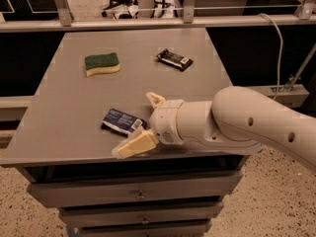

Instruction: Move rxbar blueberry near sponge

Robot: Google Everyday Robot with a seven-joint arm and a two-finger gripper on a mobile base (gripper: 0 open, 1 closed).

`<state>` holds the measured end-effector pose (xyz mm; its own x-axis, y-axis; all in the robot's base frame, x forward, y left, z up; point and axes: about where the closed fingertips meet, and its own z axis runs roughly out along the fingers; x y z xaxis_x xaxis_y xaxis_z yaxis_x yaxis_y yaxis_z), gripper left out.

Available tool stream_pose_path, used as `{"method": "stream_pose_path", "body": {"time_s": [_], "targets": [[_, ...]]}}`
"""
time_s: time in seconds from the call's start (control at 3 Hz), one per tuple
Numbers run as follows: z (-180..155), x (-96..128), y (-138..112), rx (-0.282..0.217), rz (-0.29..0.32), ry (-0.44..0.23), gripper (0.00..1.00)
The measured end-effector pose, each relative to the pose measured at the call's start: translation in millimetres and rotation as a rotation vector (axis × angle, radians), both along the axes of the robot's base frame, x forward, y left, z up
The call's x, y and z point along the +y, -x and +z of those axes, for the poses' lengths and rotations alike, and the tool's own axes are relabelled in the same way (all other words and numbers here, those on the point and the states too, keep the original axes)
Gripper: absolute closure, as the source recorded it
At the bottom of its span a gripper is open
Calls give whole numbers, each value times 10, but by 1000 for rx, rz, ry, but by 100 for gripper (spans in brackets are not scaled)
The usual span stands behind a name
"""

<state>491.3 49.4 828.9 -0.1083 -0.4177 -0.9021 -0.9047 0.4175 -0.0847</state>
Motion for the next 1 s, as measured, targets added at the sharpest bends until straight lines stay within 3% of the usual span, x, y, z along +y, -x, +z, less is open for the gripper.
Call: {"method": "stream_pose_path", "body": {"time_s": [0.33,1.0], "targets": [[-33,25,-36,-5,0,-20,16],[-7,21,-105,-23,9,-25,63]]}}
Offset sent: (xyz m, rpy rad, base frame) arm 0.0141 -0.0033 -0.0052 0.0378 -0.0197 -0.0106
